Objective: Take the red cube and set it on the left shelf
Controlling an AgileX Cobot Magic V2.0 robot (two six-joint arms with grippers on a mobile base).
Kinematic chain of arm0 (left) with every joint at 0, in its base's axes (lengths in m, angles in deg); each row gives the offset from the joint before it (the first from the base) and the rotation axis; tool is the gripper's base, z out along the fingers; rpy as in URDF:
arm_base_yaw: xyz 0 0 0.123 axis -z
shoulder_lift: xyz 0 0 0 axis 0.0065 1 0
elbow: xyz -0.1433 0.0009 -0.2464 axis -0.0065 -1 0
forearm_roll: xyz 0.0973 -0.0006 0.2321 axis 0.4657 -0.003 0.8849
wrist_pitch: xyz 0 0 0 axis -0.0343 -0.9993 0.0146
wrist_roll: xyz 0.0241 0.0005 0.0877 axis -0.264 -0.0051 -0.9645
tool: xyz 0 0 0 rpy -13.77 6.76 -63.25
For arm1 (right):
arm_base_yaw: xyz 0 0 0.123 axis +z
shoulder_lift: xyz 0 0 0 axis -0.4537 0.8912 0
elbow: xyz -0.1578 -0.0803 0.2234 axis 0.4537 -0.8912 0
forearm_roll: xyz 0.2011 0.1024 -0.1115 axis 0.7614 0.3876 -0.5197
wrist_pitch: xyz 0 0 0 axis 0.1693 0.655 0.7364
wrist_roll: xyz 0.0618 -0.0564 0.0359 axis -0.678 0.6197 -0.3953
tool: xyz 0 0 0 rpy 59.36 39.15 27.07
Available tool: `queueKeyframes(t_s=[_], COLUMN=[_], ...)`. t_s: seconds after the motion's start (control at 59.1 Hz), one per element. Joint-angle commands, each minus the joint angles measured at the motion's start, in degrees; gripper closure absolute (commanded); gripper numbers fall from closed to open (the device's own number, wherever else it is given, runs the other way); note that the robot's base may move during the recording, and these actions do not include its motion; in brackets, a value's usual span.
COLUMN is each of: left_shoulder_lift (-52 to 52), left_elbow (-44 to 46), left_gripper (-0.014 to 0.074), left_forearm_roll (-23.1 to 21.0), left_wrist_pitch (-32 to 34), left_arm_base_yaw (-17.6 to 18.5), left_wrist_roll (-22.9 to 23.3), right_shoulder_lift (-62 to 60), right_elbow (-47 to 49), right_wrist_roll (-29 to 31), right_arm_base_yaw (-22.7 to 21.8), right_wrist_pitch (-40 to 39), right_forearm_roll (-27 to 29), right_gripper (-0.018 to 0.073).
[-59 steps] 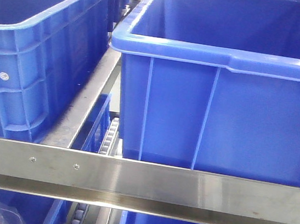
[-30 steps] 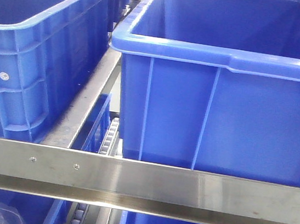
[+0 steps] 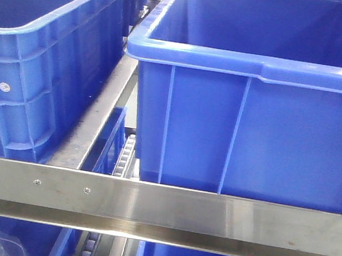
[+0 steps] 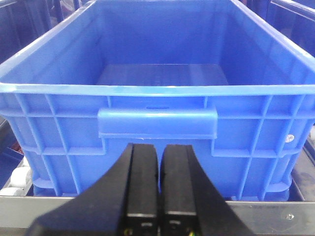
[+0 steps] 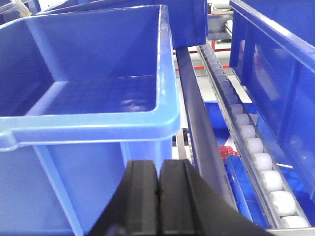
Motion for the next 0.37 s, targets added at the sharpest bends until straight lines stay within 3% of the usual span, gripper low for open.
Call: queueKeyframes(t_s=[0.0, 0.355], left_shoulder_lift=[-0.92, -0.92], left_elbow=[-1.32, -1.32], left_gripper=[0.0495, 0.0495], left_forearm_roll=[-0.17, -0.17], left_wrist_pitch=[5.02, 5.02], left_arm_base_yaw=[0.02, 0.02], left_wrist_roll=[0.05, 0.05], right_shoulder_lift=[-1.26, -1.26], right_elbow=[0.84, 0.84], right_wrist_roll=[0.08, 0.08], right_arm_base_yaw=[-0.25, -0.25], right_wrist_pitch=[-5.24, -5.11], right_forearm_roll=[-0.34, -0.34], right_gripper=[0.0505, 0.0505])
